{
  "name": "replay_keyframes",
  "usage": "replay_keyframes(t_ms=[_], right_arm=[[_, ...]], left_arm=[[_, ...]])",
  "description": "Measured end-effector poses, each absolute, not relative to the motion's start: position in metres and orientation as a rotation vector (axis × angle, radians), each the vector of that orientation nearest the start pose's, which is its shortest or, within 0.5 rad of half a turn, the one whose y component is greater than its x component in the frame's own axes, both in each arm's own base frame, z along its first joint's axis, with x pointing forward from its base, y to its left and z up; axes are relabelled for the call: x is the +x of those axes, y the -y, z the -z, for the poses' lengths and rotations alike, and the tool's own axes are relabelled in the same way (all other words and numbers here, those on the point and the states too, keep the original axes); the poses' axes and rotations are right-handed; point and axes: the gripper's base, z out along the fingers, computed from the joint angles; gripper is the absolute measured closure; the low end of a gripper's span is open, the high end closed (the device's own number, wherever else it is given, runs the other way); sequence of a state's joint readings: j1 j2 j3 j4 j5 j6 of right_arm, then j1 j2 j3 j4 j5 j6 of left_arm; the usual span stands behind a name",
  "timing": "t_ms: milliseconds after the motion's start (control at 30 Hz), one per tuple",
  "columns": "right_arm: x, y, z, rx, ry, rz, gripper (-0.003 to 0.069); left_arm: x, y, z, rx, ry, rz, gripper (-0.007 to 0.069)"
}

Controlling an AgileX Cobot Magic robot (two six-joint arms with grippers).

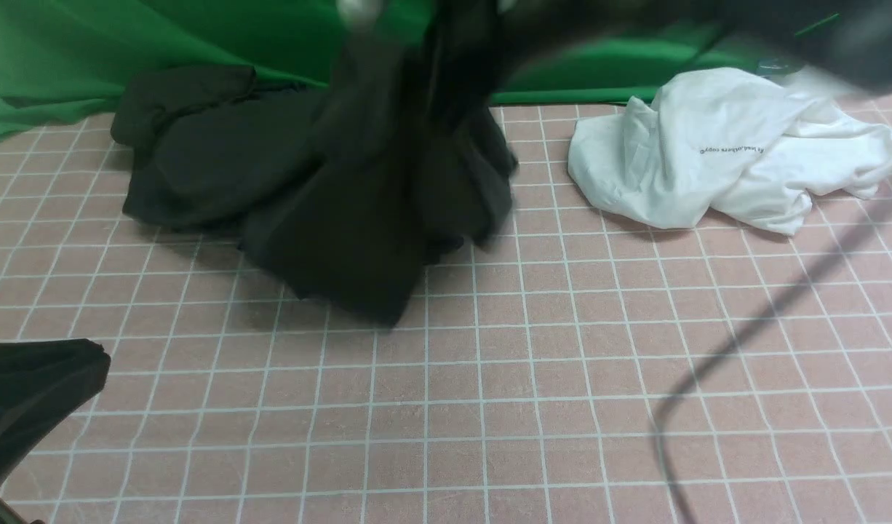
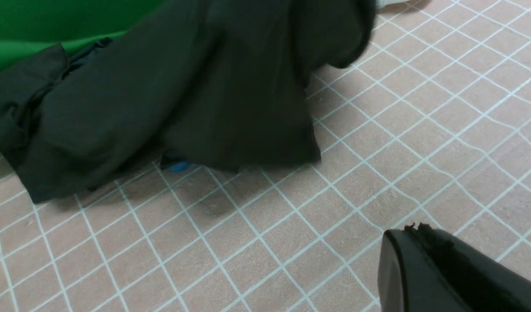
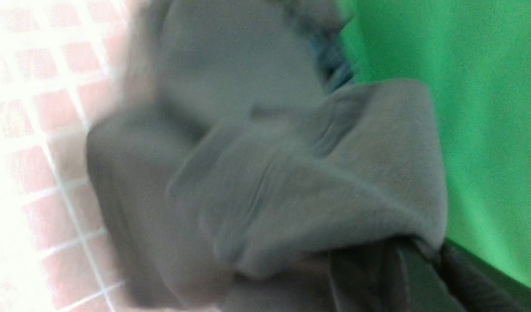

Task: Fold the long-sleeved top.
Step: Spread the long sleeves with your arms and place them on the tabletop

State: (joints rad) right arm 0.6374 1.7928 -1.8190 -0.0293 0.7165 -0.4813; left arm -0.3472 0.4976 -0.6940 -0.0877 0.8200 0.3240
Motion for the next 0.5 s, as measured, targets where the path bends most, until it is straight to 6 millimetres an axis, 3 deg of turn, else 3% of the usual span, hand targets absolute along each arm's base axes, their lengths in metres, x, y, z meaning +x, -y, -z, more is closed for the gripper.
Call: replay_keyframes(t_ms=[33, 167, 500], right_arm=[[0.33, -0.241, -0.406, -1.13, -1.822, -0.051, 0.0603], [0.303, -0.217, -0.442, -1.059, -1.824, -0.046, 0.0603], [0.269, -0.19, -0.465, -0.993, -1.941, -0.082, 0.0603]], left_arm=[[0.076, 0.034, -0.337, 0.67, -1.997, 0.121, 0.0603], [0.076, 0.035, -0.337, 0.663, -1.99, 0.133, 0.0603], [0.082, 0.045, -0.346, 0.753, -2.0, 0.202, 0.0603]])
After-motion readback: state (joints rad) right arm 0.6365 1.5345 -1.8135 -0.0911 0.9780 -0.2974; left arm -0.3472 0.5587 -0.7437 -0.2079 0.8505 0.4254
